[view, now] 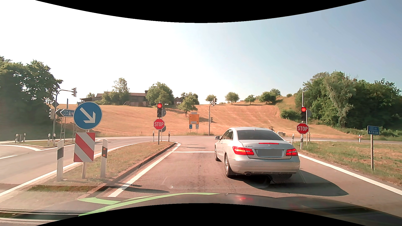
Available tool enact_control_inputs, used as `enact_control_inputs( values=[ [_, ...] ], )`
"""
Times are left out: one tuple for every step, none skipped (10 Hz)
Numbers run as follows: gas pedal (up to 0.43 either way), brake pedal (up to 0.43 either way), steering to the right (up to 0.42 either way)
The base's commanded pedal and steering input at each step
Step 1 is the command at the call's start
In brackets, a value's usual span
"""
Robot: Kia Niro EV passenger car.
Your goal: Follow the waypoints while adhering to traffic rules and regulations
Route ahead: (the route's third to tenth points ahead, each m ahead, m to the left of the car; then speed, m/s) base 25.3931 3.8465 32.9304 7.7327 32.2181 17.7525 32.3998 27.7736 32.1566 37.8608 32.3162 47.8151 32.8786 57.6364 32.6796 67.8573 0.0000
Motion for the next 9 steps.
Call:
enact_control_inputs(
  values=[
    [0.000, 0.409, 0.001],
    [0.000, 0.409, 0.001],
    [0.000, 0.409, 0.001],
    [0.000, 0.409, 0.001],
    [0.000, 0.409, 0.001],
    [0.000, 0.409, 0.001],
    [0.000, 0.409, 0.001],
    [0.000, 0.409, 0.001],
    [0.000, 0.409, 0.001]
  ],
)
